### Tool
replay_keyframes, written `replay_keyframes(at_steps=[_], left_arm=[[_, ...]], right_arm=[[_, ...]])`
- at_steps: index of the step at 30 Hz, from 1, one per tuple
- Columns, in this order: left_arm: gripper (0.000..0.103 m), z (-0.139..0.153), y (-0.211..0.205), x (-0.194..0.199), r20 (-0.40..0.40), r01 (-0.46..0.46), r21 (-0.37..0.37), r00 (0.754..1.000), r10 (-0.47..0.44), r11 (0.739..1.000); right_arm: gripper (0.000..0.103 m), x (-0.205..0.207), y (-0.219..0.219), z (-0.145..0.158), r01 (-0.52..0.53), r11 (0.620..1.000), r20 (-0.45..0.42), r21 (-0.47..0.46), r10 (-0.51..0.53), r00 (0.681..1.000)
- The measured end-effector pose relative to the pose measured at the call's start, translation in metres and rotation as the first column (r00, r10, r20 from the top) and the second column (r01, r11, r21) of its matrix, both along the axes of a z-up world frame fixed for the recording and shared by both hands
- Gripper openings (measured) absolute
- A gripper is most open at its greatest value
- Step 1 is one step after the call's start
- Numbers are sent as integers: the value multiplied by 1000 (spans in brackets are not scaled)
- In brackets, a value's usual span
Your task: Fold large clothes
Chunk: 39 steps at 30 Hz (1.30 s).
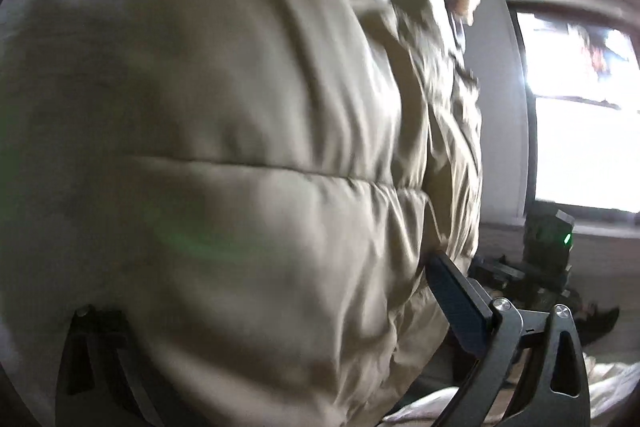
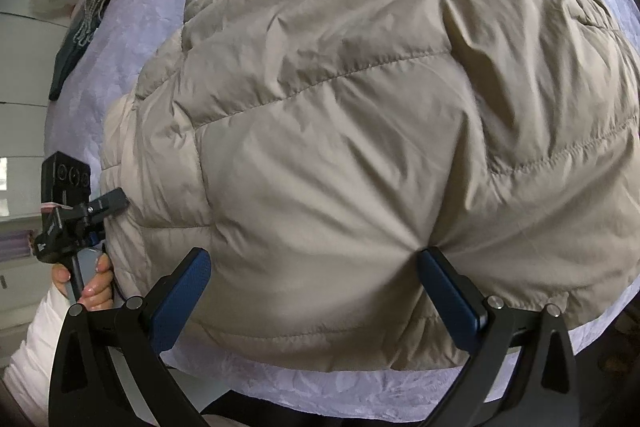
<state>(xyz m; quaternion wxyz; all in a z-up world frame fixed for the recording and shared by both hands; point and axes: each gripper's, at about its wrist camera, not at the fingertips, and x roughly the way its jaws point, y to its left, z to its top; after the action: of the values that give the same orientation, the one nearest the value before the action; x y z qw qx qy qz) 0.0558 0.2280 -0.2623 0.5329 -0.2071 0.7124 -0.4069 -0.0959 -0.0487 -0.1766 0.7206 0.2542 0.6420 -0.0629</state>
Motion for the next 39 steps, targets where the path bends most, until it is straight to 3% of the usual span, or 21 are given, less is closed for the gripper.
replay_keyframes(at_steps=[2, 3, 4, 5, 8, 13, 18, 20, 22, 23, 25, 30, 35, 39], left_arm=[[101, 2, -10, -4, 11, 45, 13, 999, -45, 999], [82, 6, -15, -7, 20, 66, 12, 998, -66, 998], [54, 8, -16, -9, 16, 75, 4, 997, -76, 997], [44, 12, -17, -11, 3, 72, -16, 997, -72, 997], [31, 34, -16, -16, 27, 52, -50, 998, -51, 997], [30, 86, -12, -25, 64, 26, -133, 998, -17, 991], [30, 127, -30, -32, 98, 18, -136, 995, -5, 991], [30, 144, -41, -39, 119, 12, -114, 993, 2, 993], [30, 162, -49, -46, 131, -9, -72, 991, 19, 997], [30, 168, -53, -49, 134, -20, -54, 991, 27, 998], [30, 186, -68, -59, 144, -51, -1, 988, 50, 999], [30, 219, -123, -79, 177, -78, 106, 983, 58, 991], [30, 240, -201, -100, 244, -5, 199, 969, -45, 980], [34, 247, -251, -113, 270, 72, 242, 953, -138, 968]], right_arm=[[103, 2, 2, 0, 2, 1000, 1, -7, -2, 1000], [103, 2, 4, -1, 5, 1000, 0, -10, -5, 1000], [103, 3, 5, -1, 7, 1000, 0, -12, -7, 1000], [103, 3, 5, 0, 10, 1000, 1, -14, -10, 1000], [103, 3, 5, 0, 17, 1000, 7, -6, -17, 1000], [103, -1, -6, 12, 47, 998, 41, 44, -49, 998], [102, -5, -23, 33, 59, 998, 133, 10, -60, 989], [86, -5, -34, 38, 83, 997, 182, -6, -80, 980], [25, -2, -43, 35, 91, 996, 186, 1, -89, 978], [18, 1, -48, 30, 94, 996, 179, 6, -93, 979], [12, 8, -54, 17, 79, 996, 181, 42, -85, 980], [8, 31, -59, -14, 2, 993, 192, 114, -24, 981], [1, 47, -76, -43, 0, 975, 172, 221, -40, 984], [0, 44, -93, -44, 13, 957, 167, 289, -64, 984]])
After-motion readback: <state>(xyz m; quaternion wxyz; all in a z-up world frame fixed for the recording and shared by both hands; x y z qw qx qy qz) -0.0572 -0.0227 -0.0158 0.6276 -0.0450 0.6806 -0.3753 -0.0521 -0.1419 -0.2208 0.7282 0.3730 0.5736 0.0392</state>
